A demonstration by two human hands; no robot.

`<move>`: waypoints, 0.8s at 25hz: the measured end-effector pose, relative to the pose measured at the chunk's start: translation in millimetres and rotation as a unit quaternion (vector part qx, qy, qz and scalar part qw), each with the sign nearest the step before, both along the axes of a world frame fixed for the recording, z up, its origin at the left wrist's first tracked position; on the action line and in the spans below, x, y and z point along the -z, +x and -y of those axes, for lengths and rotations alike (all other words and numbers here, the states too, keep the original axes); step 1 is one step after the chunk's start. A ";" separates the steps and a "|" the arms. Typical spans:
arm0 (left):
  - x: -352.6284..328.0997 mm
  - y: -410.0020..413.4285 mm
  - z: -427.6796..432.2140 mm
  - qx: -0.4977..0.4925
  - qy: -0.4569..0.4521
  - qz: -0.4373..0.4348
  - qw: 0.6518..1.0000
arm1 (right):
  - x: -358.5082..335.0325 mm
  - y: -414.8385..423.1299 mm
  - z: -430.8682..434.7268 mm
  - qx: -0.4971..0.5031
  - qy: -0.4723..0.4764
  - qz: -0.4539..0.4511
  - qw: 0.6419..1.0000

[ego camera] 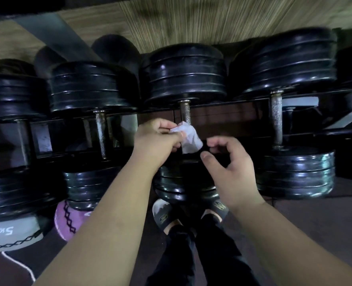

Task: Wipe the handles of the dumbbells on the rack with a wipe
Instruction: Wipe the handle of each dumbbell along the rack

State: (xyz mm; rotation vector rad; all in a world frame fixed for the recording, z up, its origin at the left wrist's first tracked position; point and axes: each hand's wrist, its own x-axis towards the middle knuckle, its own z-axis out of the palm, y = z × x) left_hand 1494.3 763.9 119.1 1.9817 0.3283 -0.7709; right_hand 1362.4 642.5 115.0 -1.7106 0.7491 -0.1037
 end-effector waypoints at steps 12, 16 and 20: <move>-28.1 -34.7 11.9 0.108 -0.051 0.086 0.989 | -17.3 44.2 32.4 0.000 0.150 -0.074 0.986; -12.8 -62.9 -14.2 0.148 0.067 0.196 0.967 | 4.3 55.1 46.0 -0.032 -0.038 -0.127 0.991; 11.3 -98.8 -34.6 0.184 0.122 0.259 0.940 | 18.7 71.3 54.9 -0.076 -0.115 -0.111 0.984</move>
